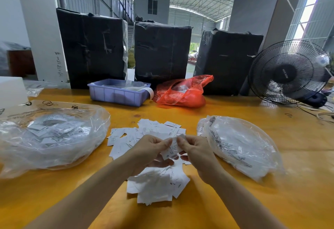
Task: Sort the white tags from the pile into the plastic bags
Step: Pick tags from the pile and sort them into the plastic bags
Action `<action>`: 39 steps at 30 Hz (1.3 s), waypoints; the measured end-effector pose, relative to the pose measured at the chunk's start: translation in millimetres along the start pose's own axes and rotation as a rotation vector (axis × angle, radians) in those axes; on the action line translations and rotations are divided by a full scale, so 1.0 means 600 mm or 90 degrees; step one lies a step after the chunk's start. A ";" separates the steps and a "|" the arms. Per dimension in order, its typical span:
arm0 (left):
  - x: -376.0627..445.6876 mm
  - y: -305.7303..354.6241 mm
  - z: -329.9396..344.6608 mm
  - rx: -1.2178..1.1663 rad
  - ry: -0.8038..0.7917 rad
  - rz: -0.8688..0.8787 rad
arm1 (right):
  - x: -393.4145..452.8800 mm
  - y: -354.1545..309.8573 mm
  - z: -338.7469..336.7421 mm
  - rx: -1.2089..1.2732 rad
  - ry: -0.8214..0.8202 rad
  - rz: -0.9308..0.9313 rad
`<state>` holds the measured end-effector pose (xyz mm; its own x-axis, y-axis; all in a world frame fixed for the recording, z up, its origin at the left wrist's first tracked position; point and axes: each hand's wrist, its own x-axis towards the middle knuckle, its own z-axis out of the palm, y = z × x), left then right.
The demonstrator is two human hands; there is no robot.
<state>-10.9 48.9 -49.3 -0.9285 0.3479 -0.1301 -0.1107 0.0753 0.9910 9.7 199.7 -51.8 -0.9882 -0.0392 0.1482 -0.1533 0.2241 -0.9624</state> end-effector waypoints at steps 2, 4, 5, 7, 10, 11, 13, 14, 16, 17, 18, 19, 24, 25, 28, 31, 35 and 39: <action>0.000 -0.005 0.007 0.007 0.001 0.008 | -0.002 0.001 0.007 0.019 -0.025 0.005; 0.000 -0.006 0.012 0.007 0.017 0.017 | -0.003 0.000 0.008 0.026 -0.062 0.032; 0.000 -0.006 0.013 0.000 0.032 0.022 | -0.003 0.000 0.006 0.026 -0.076 0.051; 0.002 -0.004 0.013 -0.016 0.078 0.026 | -0.002 -0.001 0.000 0.043 -0.085 0.069; 0.003 -0.002 0.010 -0.025 0.112 0.020 | -0.001 -0.003 0.001 0.023 -0.012 -0.017; 0.002 -0.002 0.011 -0.022 0.109 0.020 | -0.001 -0.002 0.002 0.007 0.022 -0.062; 0.001 -0.001 0.009 -0.017 0.105 0.020 | -0.003 -0.002 0.005 0.013 0.057 -0.122; 0.001 -0.002 0.009 -0.019 0.103 0.022 | -0.003 -0.002 0.006 0.026 0.065 -0.131; 0.002 -0.002 0.009 -0.024 0.105 0.026 | -0.003 0.000 0.006 0.035 0.090 -0.136; 0.002 -0.002 0.010 -0.020 0.111 0.027 | -0.002 0.000 0.005 0.025 0.103 -0.138; 0.003 -0.002 0.010 -0.011 0.120 0.029 | -0.002 0.000 0.005 0.014 0.107 -0.142; 0.004 -0.001 0.010 -0.004 0.128 0.031 | -0.002 0.000 0.006 0.007 0.102 -0.148; 0.000 0.008 0.006 -0.052 0.119 0.030 | -0.006 -0.008 0.009 -0.006 0.035 -0.179; -0.002 0.011 0.005 -0.064 0.116 0.027 | -0.006 -0.010 0.010 -0.001 0.028 -0.180; -0.004 0.018 0.001 -0.069 0.112 0.027 | -0.005 -0.017 0.009 0.016 0.029 -0.198; -0.003 0.028 -0.006 -0.050 0.092 0.023 | 0.000 -0.024 0.007 0.057 0.056 -0.180; -0.003 0.036 -0.026 0.022 0.091 0.057 | 0.017 -0.028 0.002 0.122 0.086 -0.086; -0.005 0.025 -0.042 0.052 0.128 0.079 | 0.022 -0.028 0.013 0.070 0.064 -0.061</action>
<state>-18.4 25.4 -33.4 -0.9859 0.1672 0.0093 0.0301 0.1222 0.9920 -0.6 187.7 -35.8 -0.9653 0.0435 0.2576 -0.2513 0.1153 -0.9610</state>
